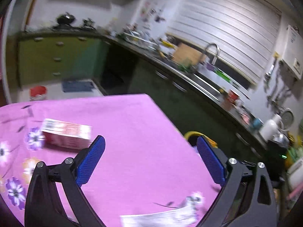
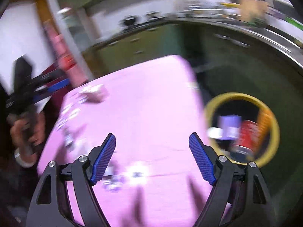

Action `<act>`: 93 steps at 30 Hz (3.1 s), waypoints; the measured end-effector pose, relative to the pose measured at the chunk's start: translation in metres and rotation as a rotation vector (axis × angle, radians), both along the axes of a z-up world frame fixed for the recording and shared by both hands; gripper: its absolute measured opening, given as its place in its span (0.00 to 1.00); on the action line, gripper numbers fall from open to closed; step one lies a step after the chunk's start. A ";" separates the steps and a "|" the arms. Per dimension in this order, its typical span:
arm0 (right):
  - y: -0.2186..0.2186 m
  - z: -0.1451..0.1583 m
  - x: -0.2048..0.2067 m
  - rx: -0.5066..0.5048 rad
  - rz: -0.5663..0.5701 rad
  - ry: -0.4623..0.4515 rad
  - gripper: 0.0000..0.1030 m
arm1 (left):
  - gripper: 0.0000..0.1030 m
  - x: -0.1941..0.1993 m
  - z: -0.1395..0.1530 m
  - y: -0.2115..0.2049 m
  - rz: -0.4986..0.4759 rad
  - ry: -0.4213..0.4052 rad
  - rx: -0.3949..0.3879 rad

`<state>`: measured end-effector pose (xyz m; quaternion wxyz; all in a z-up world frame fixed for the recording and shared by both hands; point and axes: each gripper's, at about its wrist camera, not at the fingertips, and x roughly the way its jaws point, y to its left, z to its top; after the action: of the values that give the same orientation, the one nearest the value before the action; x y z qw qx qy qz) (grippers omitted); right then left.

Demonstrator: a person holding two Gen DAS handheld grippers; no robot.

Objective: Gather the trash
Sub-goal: 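Grasp the white tissue on the table with the right gripper, then carry the white tissue over the bin and release it, then grasp the white toothpaste tube with the left gripper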

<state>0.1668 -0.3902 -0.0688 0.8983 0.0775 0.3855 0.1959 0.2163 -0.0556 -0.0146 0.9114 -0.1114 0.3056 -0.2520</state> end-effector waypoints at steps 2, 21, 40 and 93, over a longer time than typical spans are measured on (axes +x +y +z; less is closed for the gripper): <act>0.030 0.003 -0.002 0.002 0.108 -0.004 0.77 | 0.91 -0.001 -0.003 0.010 0.027 -0.006 0.019; 0.149 -0.041 0.022 -0.027 0.383 0.153 0.14 | 0.94 -0.015 -0.009 0.045 0.105 -0.037 0.005; 0.067 0.055 -0.011 0.121 0.212 -0.076 0.03 | 0.93 -0.016 -0.011 0.042 0.082 -0.034 0.003; -0.081 -0.052 0.078 -0.192 -0.284 0.051 0.61 | 0.93 -0.055 -0.102 0.079 0.375 0.454 0.091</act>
<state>0.2452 -0.4716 -0.1204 0.9102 0.0501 0.4102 0.0274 0.1615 0.0234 -0.1163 0.8545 -0.1784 0.4866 -0.0338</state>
